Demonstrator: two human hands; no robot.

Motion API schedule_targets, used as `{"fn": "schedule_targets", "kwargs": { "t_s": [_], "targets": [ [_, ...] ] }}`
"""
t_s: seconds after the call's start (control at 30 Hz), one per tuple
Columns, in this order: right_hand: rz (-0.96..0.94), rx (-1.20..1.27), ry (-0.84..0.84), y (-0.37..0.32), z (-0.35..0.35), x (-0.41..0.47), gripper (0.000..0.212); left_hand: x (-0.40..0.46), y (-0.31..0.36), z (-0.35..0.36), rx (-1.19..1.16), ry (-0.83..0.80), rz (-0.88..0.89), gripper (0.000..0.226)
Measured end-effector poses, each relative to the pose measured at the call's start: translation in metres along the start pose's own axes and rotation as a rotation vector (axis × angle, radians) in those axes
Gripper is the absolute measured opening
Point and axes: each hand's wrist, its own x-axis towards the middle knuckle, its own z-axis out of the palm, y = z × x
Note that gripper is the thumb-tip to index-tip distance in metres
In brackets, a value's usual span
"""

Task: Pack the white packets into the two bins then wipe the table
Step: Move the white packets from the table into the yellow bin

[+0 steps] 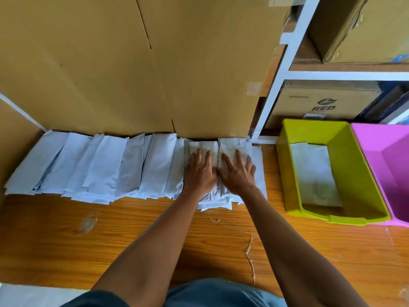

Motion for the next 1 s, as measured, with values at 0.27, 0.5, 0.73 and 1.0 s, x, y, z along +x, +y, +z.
{"fn": "schedule_targets", "kwargs": {
  "t_s": [0.27,0.5,0.73,1.0],
  "targets": [
    [0.044,-0.088,0.11,0.005,0.007,0.0,0.076,0.0,-0.006,0.005,-0.009,0.132,0.039,0.073],
    [0.05,-0.092,0.114,0.003,0.006,0.002,0.079,0.008,-0.002,0.012,-0.025,0.042,0.007,0.088],
    [0.039,-0.119,0.158,0.013,-0.001,-0.006,0.079,0.013,0.003,0.01,0.034,-0.032,-0.02,0.092],
    [0.013,-0.12,0.245,0.012,-0.024,-0.016,0.074,0.0,0.018,0.0,0.043,0.085,0.001,0.081]
  ]
}}
